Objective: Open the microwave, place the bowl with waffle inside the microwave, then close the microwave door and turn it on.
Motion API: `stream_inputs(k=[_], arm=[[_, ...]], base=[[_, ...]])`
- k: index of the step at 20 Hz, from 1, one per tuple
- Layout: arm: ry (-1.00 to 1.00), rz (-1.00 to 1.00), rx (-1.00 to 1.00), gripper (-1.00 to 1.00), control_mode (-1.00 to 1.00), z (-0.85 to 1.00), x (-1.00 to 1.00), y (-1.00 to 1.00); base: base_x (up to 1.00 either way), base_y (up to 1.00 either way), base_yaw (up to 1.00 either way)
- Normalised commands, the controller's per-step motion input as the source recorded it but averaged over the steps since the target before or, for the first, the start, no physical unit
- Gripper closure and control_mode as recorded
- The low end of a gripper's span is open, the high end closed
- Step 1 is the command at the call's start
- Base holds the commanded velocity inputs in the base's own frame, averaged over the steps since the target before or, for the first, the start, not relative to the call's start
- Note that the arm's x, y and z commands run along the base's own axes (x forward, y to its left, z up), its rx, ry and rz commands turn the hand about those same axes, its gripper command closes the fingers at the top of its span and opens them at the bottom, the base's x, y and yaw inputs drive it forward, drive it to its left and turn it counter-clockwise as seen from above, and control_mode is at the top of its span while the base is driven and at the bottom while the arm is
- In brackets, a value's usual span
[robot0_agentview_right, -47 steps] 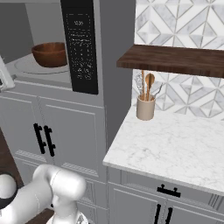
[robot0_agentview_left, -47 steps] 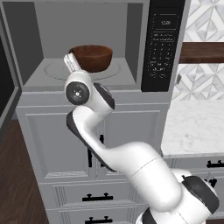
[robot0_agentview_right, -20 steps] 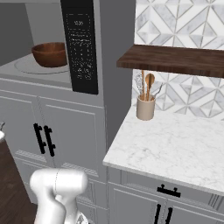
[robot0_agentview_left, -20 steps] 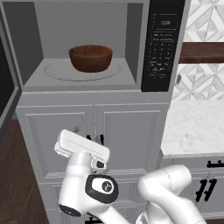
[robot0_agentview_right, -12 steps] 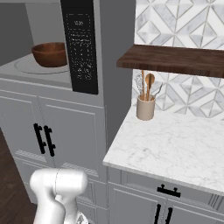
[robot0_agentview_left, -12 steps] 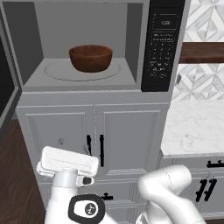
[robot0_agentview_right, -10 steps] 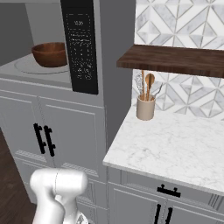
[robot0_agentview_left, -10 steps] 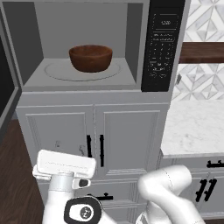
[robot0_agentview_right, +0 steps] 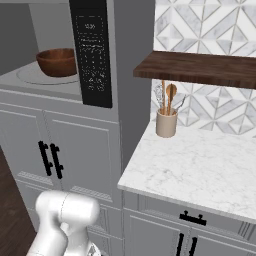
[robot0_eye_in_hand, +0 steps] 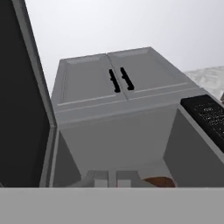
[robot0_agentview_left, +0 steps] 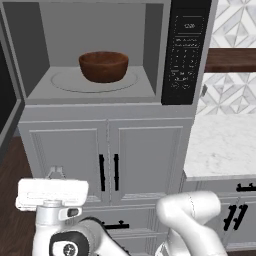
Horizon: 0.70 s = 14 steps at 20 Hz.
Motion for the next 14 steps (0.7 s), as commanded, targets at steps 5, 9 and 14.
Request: stream_inputs(k=[5, 9, 14], arm=[[-0.12, -0.07, -0.11, 1.0, -1.0, 0.01, -0.06, 0.76], [-0.12, -0.09, -0.11, 1.0, -1.0, 0.0, -0.02, 0.7], [-0.13, -0.1, -0.06, 1.0, -1.0, 0.0, -0.01, 0.68]], base=[[0.0, 0.0, 0.0], [0.0, 0.0, 0.0], [0.0, 0.0, 0.0]])
